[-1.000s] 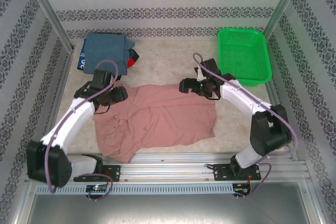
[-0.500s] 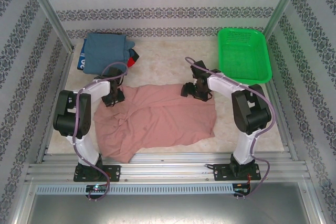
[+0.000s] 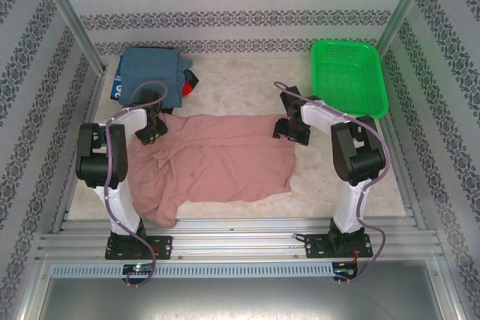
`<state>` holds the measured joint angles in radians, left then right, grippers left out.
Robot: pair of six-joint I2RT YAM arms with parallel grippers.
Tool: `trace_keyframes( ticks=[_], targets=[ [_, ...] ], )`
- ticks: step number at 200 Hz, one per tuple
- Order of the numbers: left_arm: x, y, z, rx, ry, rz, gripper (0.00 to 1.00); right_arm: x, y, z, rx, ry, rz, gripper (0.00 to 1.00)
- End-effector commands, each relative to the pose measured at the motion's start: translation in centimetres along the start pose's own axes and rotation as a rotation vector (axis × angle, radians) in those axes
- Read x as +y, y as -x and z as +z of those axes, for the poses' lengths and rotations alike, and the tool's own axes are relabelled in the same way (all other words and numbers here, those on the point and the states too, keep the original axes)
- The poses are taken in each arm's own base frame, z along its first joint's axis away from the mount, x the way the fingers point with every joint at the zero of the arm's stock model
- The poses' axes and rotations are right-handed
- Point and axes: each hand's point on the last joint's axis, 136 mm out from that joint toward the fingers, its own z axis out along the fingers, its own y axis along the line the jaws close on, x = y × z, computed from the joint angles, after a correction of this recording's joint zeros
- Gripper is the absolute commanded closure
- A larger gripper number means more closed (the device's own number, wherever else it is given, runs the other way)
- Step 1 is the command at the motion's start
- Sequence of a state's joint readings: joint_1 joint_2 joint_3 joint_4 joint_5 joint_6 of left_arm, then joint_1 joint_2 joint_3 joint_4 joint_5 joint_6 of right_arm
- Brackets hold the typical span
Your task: Fold and stack the t-shirts
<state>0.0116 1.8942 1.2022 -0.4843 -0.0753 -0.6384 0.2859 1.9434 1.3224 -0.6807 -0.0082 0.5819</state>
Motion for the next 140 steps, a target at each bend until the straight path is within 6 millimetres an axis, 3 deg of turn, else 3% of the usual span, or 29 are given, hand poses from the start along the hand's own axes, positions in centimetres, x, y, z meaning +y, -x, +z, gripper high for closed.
trace_keyframes(
  ticks=[1,19,30,62,95,140],
  targets=[
    [-1.6,0.2,0.4,0.012,-0.070,0.015,0.51,1.3,1.8,-3.5,-0.104,0.044,0.009,0.23],
    [-1.8,0.4,0.4,0.012,-0.078,0.028,0.51,4.0,2.2,-5.7,-0.126,0.162,-0.012,0.23],
    [-1.8,0.3,0.6,0.017,-0.075,0.032,0.51,5.4,1.7,-5.8,-0.097,0.194,-0.022,0.23],
    [-2.0,0.1,1.2,0.024,-0.082,0.020,0.50,7.1,0.9,-2.0,-0.010,0.246,0.061,0.30],
    [-2.2,0.3,0.9,0.015,-0.095,0.028,0.51,6.0,1.4,0.8,0.020,0.192,0.139,0.33],
    [-3.5,0.5,0.9,0.008,-0.147,0.021,0.52,2.1,3.0,1.9,-0.013,-0.010,0.196,0.32]
  ],
)
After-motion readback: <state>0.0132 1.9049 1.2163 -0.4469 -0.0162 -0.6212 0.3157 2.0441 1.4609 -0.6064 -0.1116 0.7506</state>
